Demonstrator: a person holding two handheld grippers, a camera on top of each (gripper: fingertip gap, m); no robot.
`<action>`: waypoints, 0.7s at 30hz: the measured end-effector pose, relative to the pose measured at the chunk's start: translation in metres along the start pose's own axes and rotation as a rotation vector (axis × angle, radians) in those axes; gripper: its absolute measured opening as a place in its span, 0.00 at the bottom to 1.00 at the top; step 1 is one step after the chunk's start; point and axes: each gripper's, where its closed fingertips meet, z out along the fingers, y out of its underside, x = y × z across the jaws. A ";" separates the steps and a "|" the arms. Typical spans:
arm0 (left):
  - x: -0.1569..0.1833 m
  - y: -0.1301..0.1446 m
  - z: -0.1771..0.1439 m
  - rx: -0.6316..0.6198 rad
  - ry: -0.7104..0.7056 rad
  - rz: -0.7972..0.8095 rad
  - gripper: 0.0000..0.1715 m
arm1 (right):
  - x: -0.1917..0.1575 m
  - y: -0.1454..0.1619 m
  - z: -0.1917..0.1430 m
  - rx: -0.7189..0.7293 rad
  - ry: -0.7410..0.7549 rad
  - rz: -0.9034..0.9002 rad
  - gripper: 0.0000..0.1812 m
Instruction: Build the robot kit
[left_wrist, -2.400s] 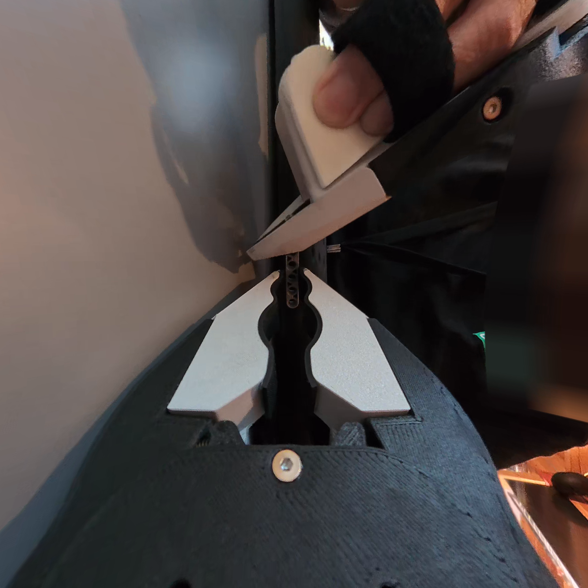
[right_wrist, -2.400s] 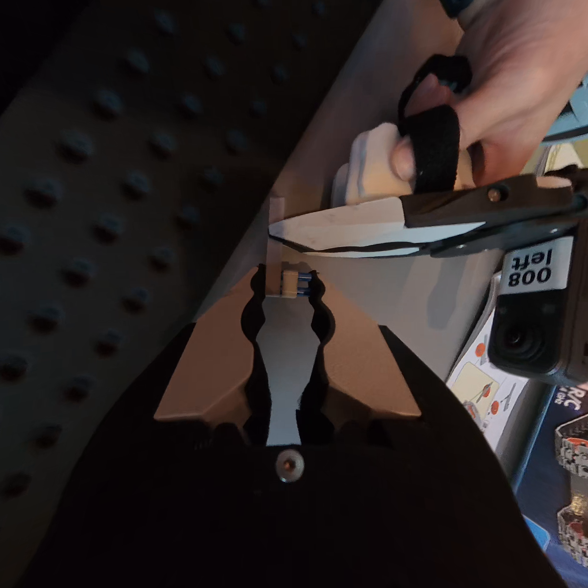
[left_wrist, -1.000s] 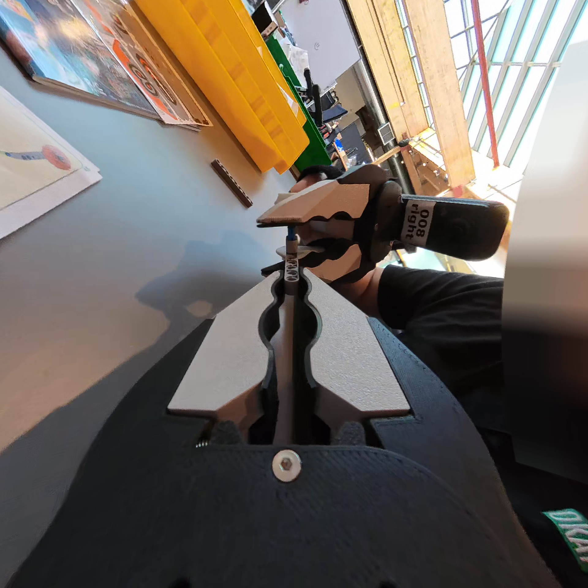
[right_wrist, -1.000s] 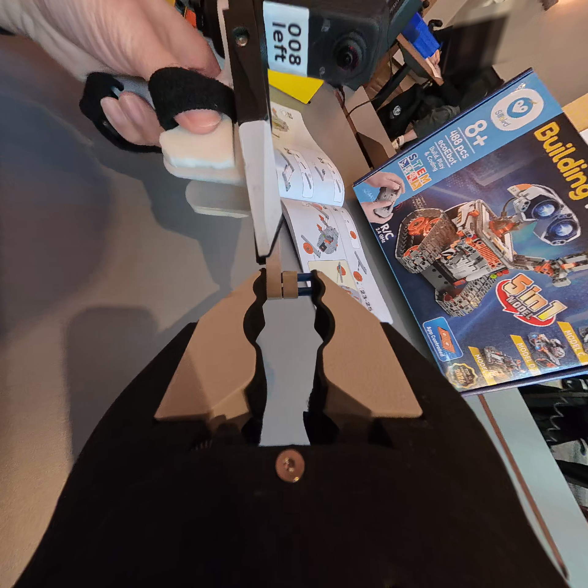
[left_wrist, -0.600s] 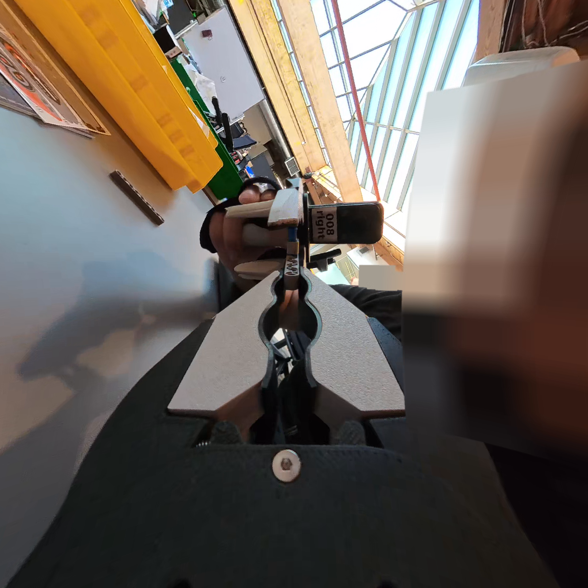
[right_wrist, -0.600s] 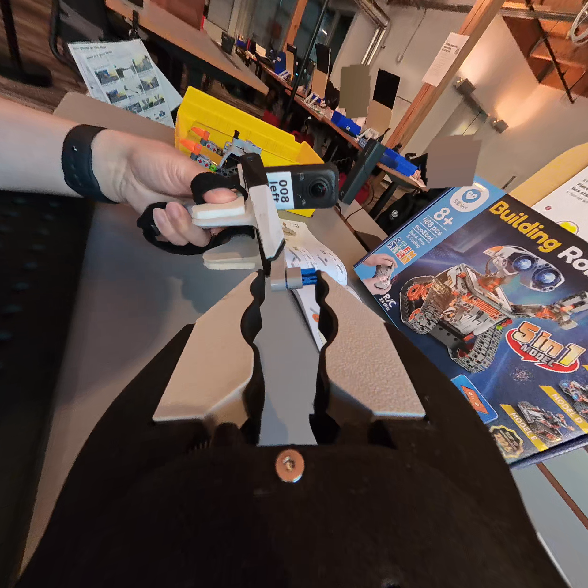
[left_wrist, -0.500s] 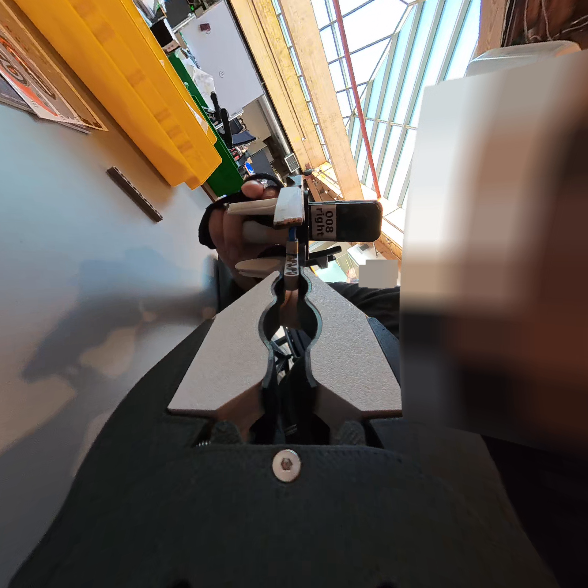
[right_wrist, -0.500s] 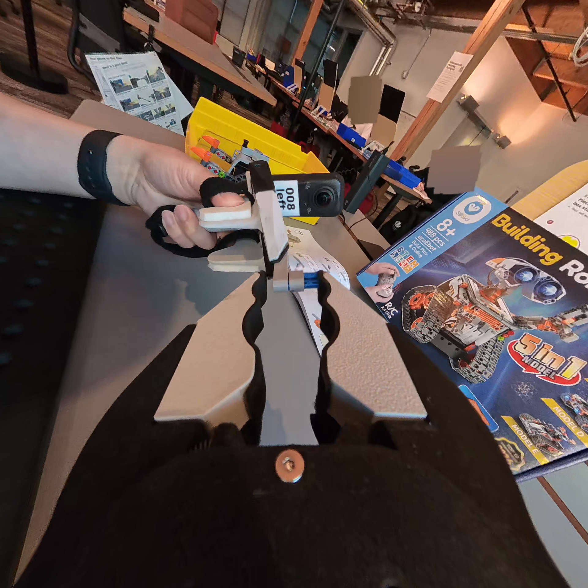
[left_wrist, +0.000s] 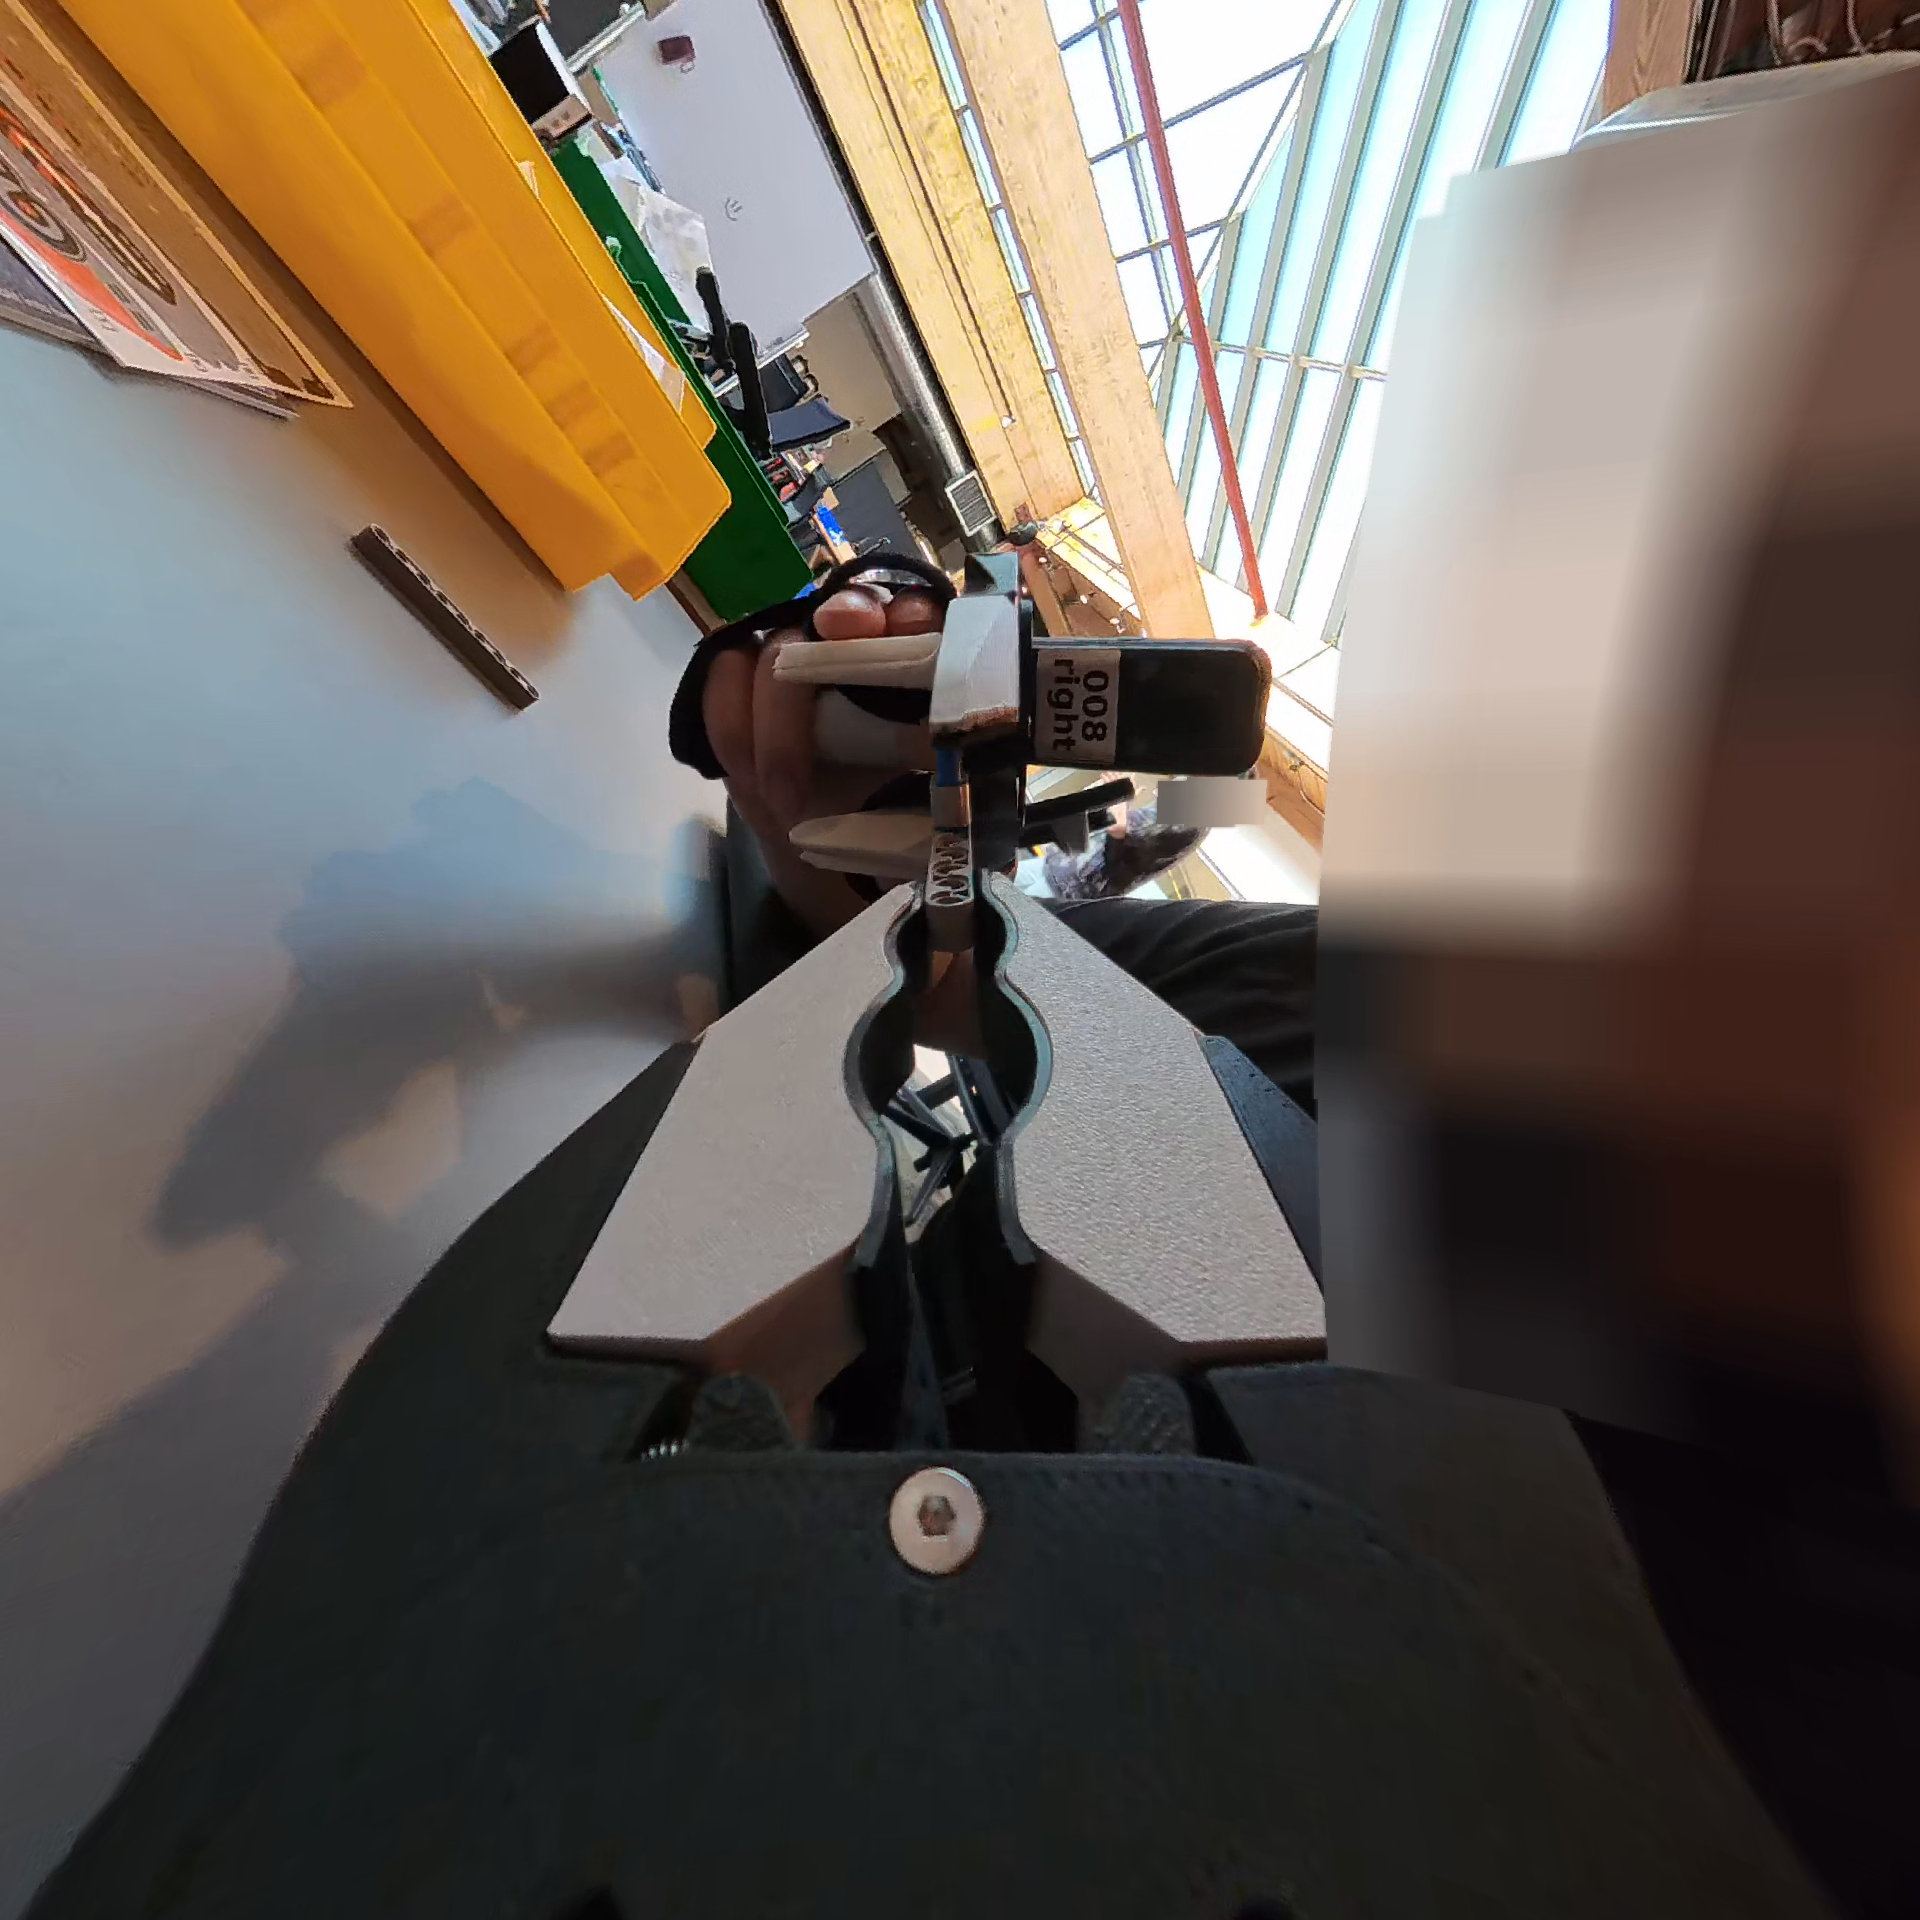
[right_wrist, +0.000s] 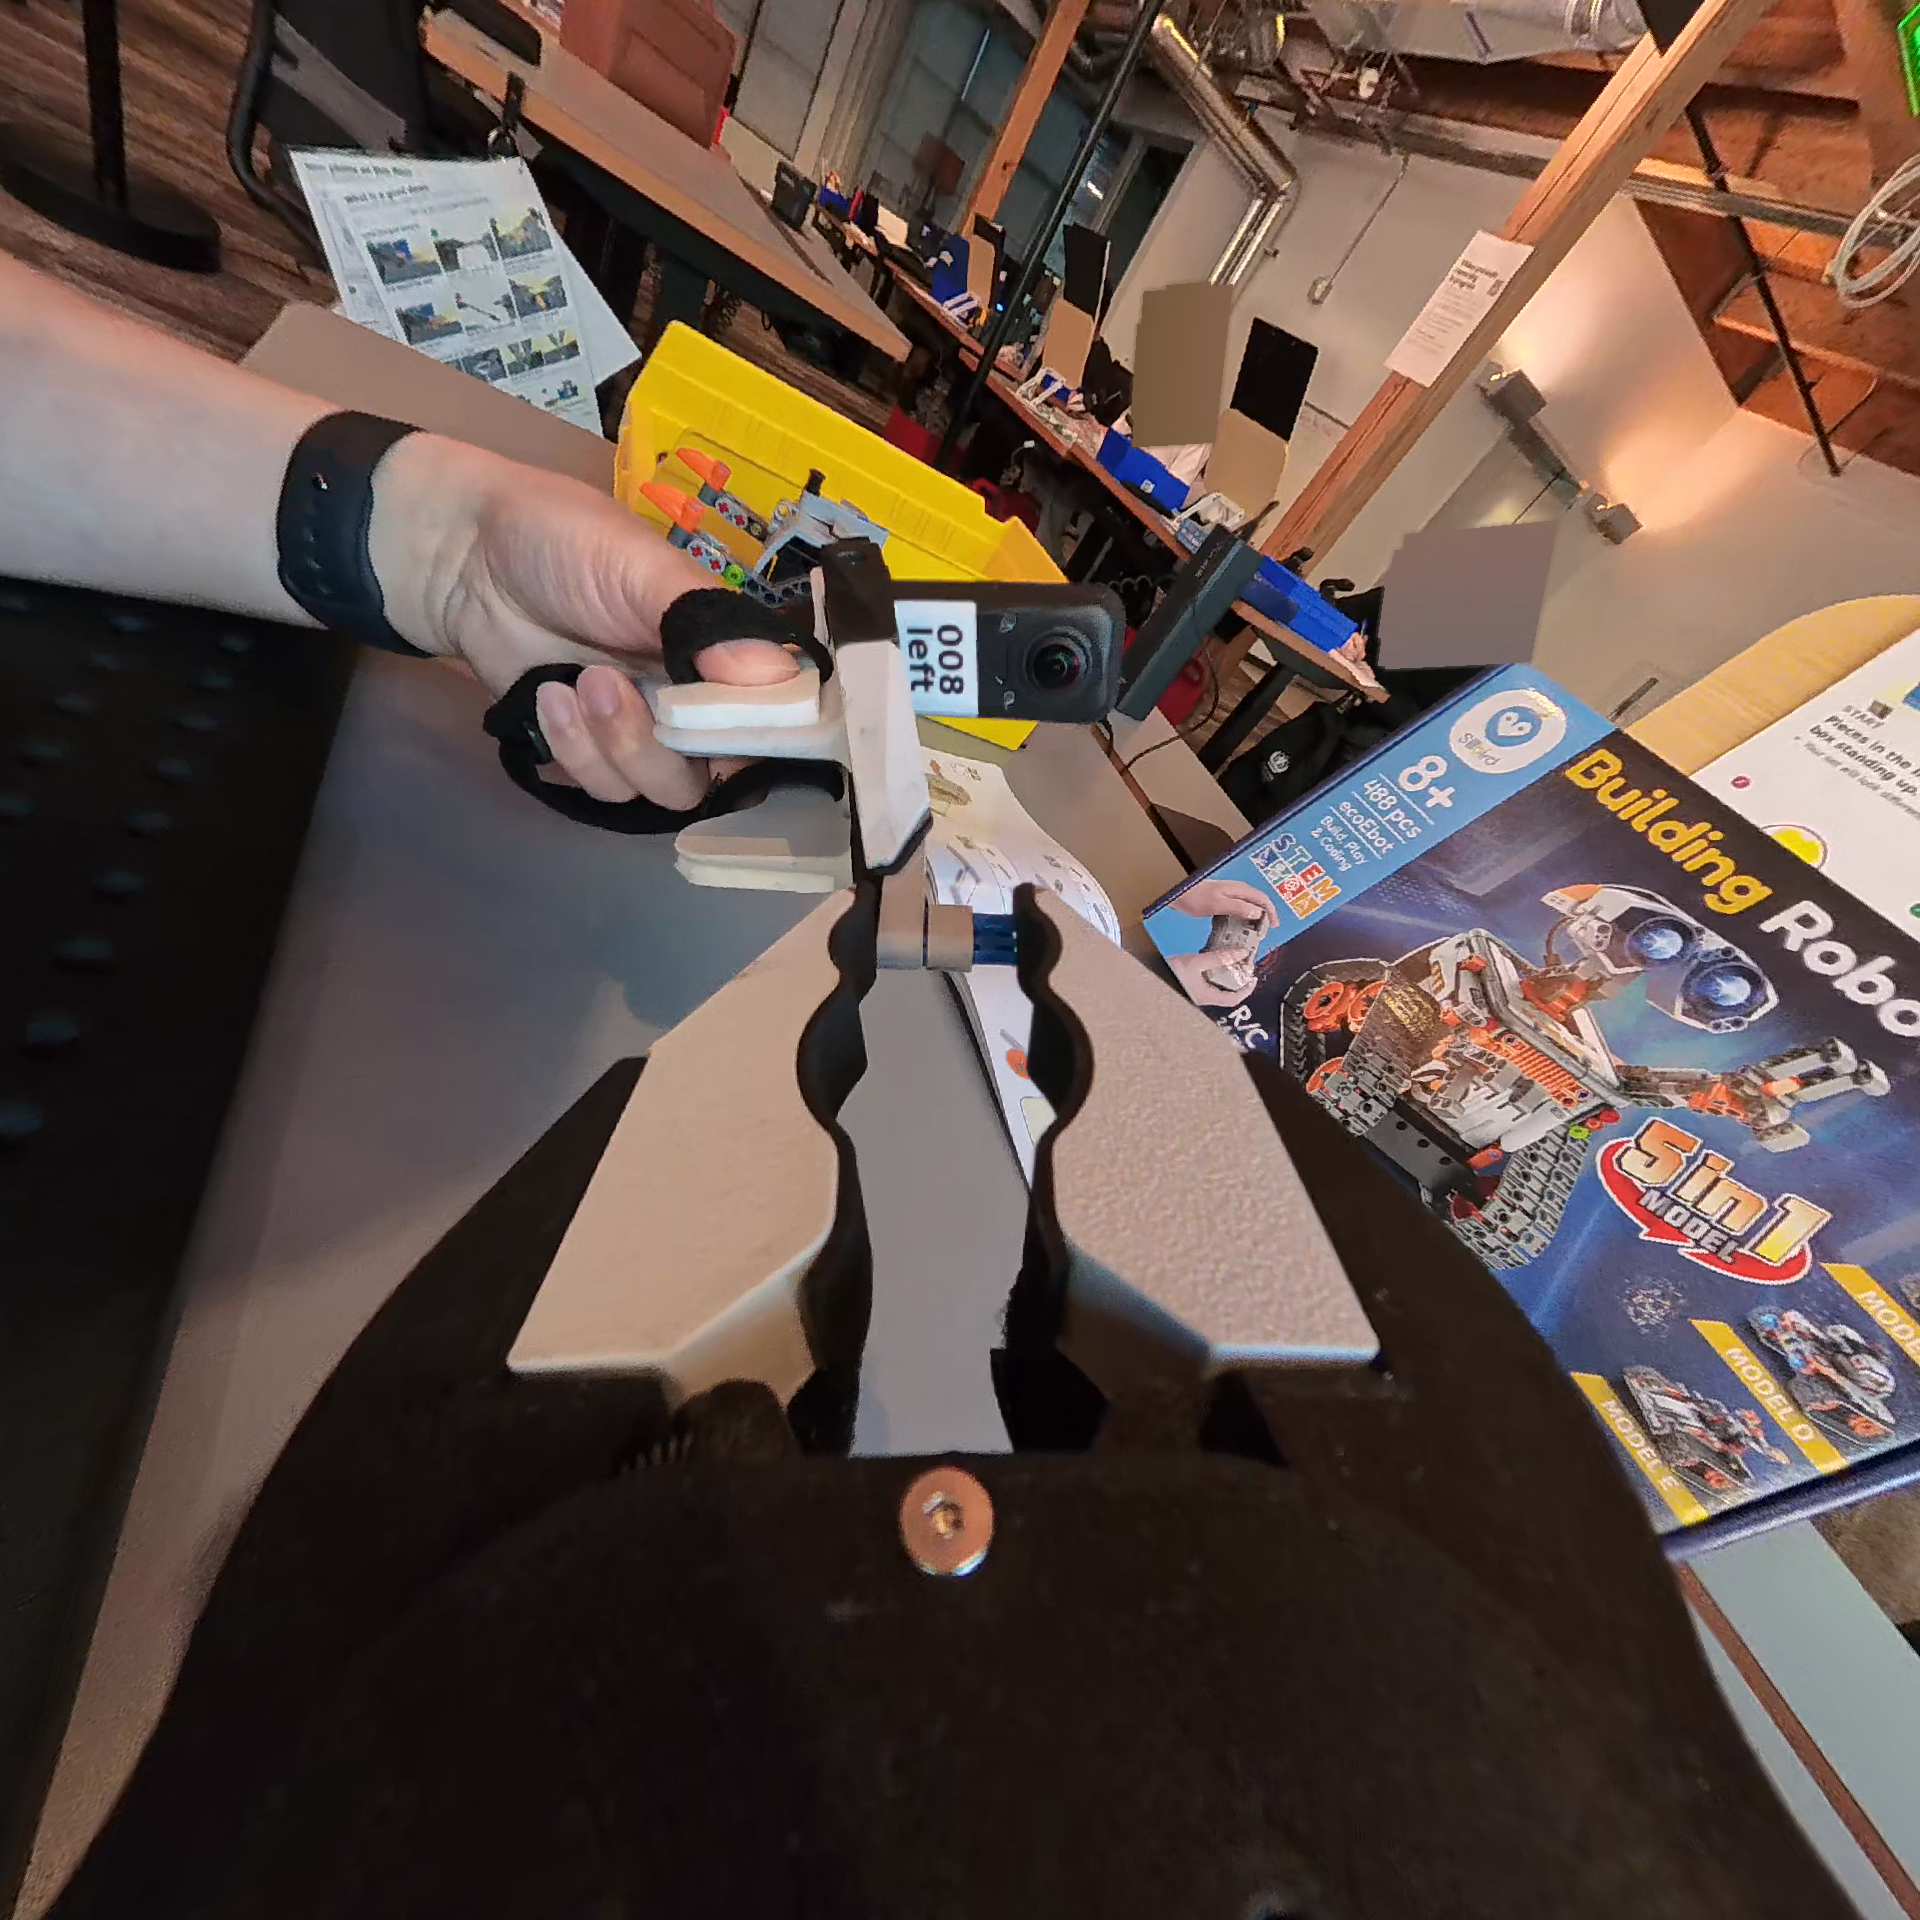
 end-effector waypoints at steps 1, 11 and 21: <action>0.000 0.000 0.000 -0.003 -0.006 0.005 0.03 | 0.000 0.001 0.000 -0.004 -0.004 0.001 0.14; -0.001 0.001 0.000 -0.016 -0.025 0.034 0.03 | -0.002 0.004 0.001 -0.012 -0.031 0.033 0.14; -0.001 0.005 0.003 -0.023 -0.021 0.016 0.03 | -0.006 0.006 -0.002 -0.020 -0.073 0.073 0.14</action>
